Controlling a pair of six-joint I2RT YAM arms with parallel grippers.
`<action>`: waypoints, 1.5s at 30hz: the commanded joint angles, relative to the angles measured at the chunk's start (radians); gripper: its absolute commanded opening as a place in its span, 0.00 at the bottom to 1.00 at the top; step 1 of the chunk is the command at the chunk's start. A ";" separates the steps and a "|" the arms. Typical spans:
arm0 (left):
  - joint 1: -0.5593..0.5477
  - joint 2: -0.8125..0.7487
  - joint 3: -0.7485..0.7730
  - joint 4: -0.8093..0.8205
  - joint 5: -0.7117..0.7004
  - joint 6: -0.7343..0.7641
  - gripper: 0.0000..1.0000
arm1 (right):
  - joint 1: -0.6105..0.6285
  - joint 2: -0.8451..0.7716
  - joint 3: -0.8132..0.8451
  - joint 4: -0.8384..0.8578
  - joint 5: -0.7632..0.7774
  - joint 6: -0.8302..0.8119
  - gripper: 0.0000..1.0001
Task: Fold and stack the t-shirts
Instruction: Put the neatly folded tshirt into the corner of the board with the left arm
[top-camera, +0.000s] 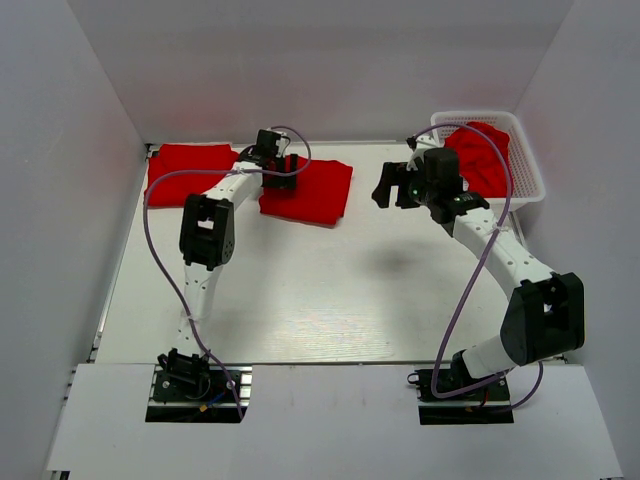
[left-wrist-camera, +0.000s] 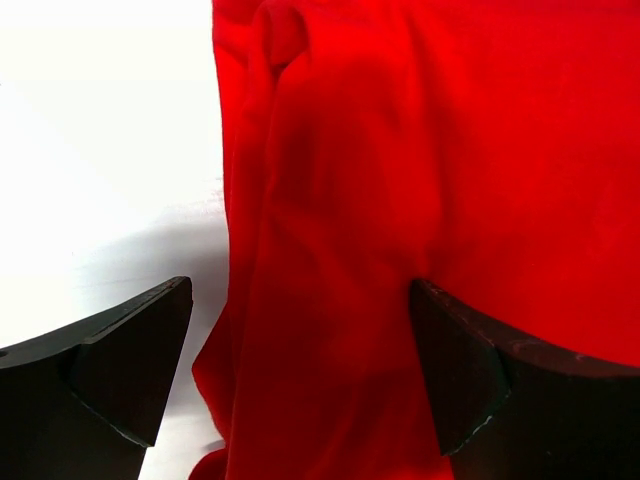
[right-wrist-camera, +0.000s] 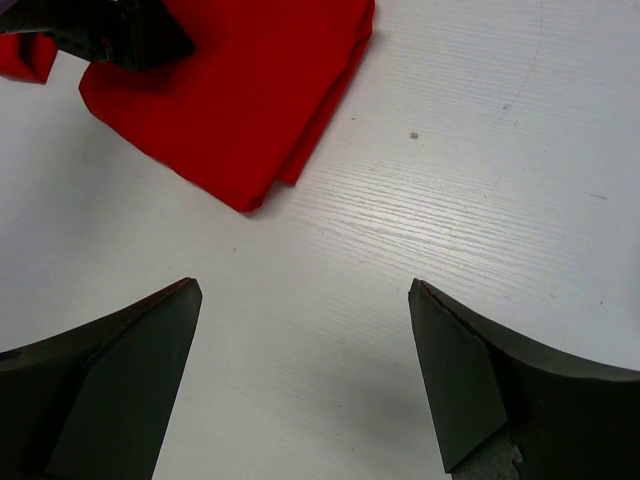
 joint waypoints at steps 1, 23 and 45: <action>0.030 -0.040 -0.028 0.037 0.014 -0.015 1.00 | 0.000 -0.030 0.006 0.008 0.013 -0.010 0.90; 0.070 -0.038 -0.097 0.077 0.092 -0.002 1.00 | 0.000 0.037 0.045 0.023 -0.077 -0.016 0.90; 0.062 -0.210 -0.184 0.140 0.140 0.059 0.00 | 0.000 -0.032 -0.013 0.023 -0.011 -0.021 0.90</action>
